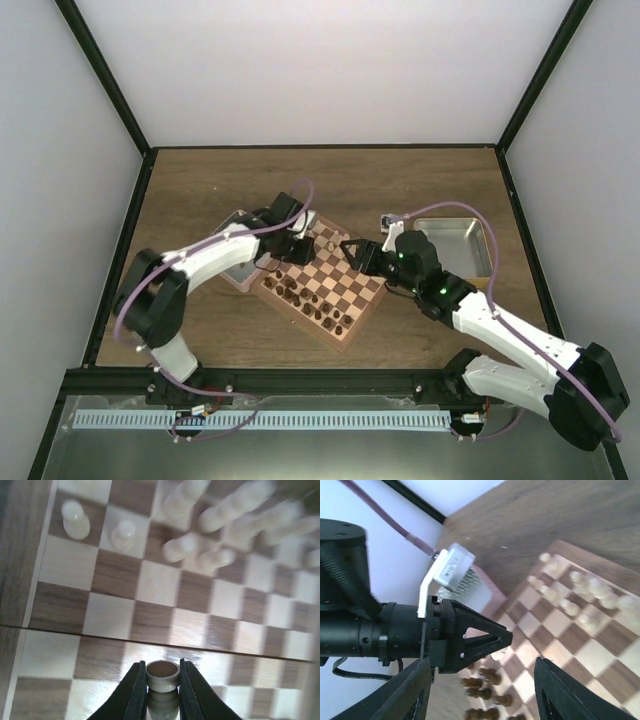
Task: Set up the chess pieces on the board
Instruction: Pick up the chess piece from the chessboard, then place the chess piece on the chessboard.
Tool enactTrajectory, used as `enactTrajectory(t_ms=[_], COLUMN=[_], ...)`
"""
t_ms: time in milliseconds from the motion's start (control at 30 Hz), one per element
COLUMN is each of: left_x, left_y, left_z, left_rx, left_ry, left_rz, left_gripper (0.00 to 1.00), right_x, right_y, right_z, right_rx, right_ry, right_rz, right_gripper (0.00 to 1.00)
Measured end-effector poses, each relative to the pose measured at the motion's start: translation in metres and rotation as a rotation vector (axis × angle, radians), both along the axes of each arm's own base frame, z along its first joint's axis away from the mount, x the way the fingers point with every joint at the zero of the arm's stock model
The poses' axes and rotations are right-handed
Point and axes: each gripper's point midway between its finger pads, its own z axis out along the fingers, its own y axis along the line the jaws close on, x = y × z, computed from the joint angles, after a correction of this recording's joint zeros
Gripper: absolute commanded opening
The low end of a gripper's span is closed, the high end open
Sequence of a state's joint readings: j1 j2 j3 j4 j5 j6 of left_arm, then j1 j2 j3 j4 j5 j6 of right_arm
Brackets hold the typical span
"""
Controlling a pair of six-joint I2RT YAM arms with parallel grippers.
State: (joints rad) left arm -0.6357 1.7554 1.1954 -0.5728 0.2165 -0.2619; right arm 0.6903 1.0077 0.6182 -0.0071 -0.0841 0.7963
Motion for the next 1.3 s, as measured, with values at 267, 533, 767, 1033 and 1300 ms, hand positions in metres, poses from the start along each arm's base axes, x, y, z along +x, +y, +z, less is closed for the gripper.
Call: enactTrajectory(t_ms=[267,533,767,1033,1300], left_x=[0.002,-0.018,-0.029,-0.035,-0.037], left_y=[-0.020,-0.014,-0.016,-0.014,-0.015], left_z=[0.150,0.274,0.310,0.323,0.325], left_rx=[-0.499,-0.994,-1.195,-1.262,-1.281], left_ry=[-0.210,-0.311,-0.256,-0.244,-0.231], left_rz=[0.179,0.260,0.252,0.237,0.230], left_gripper=[0.10,0.10,0.12,0.12,0.12], right_x=[-0.007,-0.015,-0.017,-0.021,-0.019], right_y=[0.025,0.039,0.055,0.060,0.062], right_z=[0.055,0.106,0.149,0.178,0.177], right_rx=[0.270,0.502,0.632,0.692,0.692], right_ry=[-0.059,-0.101,-0.140,-0.181,-0.174], right_rz=[0.095,0.181,0.286,0.343,0.342], right_gripper=[0.62,0.62,0.55,0.37,0.26])
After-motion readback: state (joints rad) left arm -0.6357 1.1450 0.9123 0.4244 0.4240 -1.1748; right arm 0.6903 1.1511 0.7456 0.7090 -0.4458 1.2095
